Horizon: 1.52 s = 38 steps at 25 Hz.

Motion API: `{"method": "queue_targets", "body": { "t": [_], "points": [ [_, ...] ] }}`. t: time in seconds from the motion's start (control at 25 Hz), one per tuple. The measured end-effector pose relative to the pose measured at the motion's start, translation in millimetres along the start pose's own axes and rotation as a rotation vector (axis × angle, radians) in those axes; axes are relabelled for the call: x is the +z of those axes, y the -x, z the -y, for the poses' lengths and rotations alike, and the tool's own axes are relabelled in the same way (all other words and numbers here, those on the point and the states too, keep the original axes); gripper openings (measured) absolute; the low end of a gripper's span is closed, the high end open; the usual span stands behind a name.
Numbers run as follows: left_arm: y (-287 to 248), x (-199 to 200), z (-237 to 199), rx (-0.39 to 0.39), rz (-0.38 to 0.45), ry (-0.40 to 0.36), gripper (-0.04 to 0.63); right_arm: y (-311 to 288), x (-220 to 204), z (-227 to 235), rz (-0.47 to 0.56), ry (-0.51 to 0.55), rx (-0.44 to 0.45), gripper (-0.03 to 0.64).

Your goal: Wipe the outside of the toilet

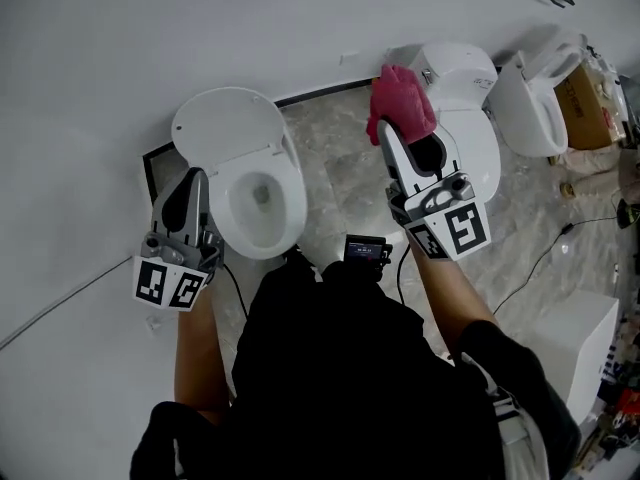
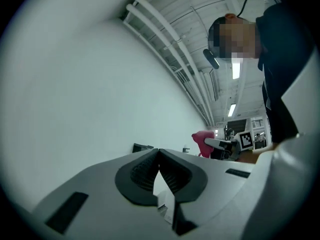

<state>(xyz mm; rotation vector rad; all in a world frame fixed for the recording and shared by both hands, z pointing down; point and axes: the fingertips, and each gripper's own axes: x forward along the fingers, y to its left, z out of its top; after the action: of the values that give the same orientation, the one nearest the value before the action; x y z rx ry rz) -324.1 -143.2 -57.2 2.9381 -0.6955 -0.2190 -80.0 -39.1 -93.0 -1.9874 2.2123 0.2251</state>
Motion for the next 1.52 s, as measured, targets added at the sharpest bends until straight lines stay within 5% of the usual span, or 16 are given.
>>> {"method": "queue_targets", "body": {
  "t": [0.28,0.48,0.76,1.0,1.32,1.52],
  "points": [
    [38,0,65,0.095,-0.020,-0.053,0.016,59,-28,-32,-0.073,-0.071,0.147,0.126],
    [70,-33,118,0.136,-0.115,-0.040,0.016,114,-52,-54,-0.117,-0.078,0.240,0.127],
    [114,-69,168,0.136,-0.167,0.039,0.016,169,-79,-83,-0.177,-0.156,0.219,0.127],
    [124,-46,164,0.196,-0.157,-0.037,0.016,183,-61,-104,-0.221,-0.128,0.178,0.127],
    [254,-40,157,0.258,-0.136,-0.123,0.016,238,-44,-217,-0.230,-0.074,0.073,0.127],
    [334,-49,165,0.233,-0.132,-0.064,0.015,284,-39,-278,-0.257,-0.075,0.025,0.127]
  ]
}}
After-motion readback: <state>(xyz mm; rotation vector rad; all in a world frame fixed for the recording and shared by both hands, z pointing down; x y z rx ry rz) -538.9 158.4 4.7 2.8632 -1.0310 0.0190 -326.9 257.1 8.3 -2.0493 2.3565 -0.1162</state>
